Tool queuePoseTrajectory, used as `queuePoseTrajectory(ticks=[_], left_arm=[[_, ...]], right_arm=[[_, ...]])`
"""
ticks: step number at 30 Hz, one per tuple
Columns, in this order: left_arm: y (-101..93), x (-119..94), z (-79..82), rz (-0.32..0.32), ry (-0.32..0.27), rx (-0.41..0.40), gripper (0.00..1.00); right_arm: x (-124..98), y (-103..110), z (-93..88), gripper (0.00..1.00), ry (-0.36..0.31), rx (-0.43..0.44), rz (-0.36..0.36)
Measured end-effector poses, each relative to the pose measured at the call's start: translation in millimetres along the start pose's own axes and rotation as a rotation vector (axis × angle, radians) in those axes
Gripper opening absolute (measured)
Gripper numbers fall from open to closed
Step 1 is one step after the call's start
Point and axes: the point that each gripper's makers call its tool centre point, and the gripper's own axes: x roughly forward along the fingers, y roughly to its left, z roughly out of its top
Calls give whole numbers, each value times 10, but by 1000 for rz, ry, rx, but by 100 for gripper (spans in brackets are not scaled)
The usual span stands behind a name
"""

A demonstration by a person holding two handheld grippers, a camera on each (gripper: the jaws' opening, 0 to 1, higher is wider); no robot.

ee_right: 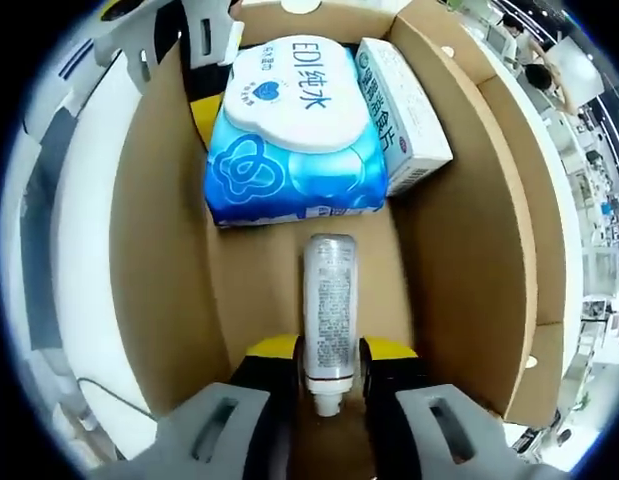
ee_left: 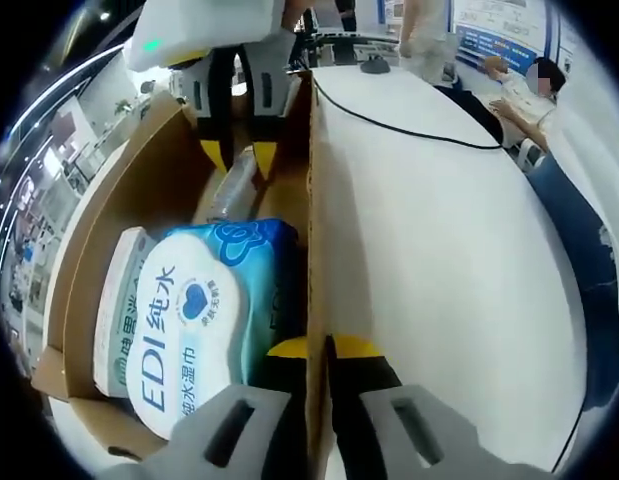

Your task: Operate the shoe box by opening the lid, removing the specified soft item, and placing it in the target area until the item is outside and the box remains undamaged.

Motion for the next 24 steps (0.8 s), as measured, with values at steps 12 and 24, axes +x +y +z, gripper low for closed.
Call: queuePoseTrajectory(ticks=[12,24], left_arm=[[-5,-5,-6,-2,-1,0,1],[-3,5,1,-2,-4,6,1]], right_arm=[[70,-26,119,23,-11,12,38],[104,5,126,20,-27,75,71]])
